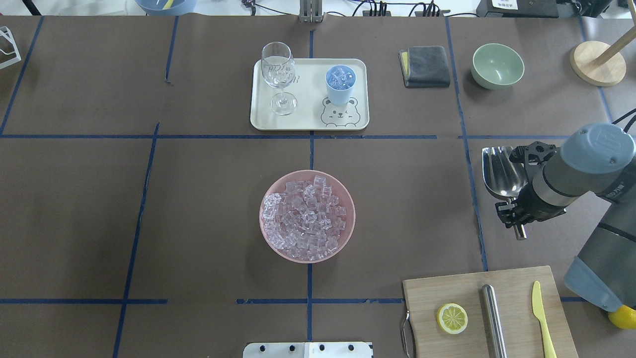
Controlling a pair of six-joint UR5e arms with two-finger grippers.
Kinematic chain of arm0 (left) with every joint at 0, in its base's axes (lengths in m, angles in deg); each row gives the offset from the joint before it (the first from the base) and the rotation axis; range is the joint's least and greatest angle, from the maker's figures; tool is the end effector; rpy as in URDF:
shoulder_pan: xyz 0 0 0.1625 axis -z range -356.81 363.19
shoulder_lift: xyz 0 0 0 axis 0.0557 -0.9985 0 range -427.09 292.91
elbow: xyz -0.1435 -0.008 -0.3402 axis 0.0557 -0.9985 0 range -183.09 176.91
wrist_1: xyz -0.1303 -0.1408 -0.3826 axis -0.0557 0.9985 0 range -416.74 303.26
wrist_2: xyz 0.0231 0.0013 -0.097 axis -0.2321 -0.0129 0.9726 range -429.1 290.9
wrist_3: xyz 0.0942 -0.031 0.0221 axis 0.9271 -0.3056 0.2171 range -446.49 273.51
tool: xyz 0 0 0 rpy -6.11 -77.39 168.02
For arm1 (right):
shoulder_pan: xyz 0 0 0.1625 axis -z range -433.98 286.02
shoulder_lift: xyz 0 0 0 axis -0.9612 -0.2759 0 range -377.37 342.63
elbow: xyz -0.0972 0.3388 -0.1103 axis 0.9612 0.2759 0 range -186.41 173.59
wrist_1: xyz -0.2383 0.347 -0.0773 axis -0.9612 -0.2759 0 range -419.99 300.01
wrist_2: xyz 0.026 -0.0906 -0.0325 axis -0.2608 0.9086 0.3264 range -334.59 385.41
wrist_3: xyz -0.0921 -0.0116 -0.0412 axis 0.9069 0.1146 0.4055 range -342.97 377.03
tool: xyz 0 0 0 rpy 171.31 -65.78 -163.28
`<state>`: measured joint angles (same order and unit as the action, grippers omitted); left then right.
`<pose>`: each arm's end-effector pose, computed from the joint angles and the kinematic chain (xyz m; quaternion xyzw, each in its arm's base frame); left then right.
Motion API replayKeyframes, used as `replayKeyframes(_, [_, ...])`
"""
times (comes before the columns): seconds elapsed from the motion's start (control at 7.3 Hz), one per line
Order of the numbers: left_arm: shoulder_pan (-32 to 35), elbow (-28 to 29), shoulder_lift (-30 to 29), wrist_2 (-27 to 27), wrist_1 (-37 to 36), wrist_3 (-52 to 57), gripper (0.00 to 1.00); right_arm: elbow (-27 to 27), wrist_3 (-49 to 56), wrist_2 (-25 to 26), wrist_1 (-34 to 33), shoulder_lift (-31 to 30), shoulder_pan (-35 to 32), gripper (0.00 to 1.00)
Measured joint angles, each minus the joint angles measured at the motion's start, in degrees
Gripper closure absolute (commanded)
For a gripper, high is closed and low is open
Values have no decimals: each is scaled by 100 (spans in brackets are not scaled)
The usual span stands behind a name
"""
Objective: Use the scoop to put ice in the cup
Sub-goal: 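Set the scoop down upright and open the right gripper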
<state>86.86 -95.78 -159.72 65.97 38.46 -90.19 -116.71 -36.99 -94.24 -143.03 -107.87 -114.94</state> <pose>-0.0022 -0.5365 0.5459 0.0511 0.3876 0.0562 0.9187 -0.3294 -0.3958 0.4280 -0.0557 -0.3300 -0.0183 0.9422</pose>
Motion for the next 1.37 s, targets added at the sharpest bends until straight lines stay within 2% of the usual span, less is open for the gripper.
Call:
replayKeyframes(0.27, [0,2,-12,-9,6,0,0,63,-22,-23,-2,11,13,99])
replayKeyframes(0.69, [0,4,-24,-16,7,0,0,108,-29,-68,-10,18,31,81])
replayKeyframes(0.82, [0,-13,-19,-16,5,0,0,114,-32,-73,-9,18,47,10])
replayKeyframes(0.96, [1,-38,-9,-16,3,0,0,121,-34,-71,-5,20,61,8])
replayKeyframes(1.1, [5,-49,-5,-16,3,0,0,131,-33,-62,-3,25,73,0])
replayKeyframes(1.37, [7,-55,-1,-16,-1,0,0,117,-38,-55,0,85,84,0])
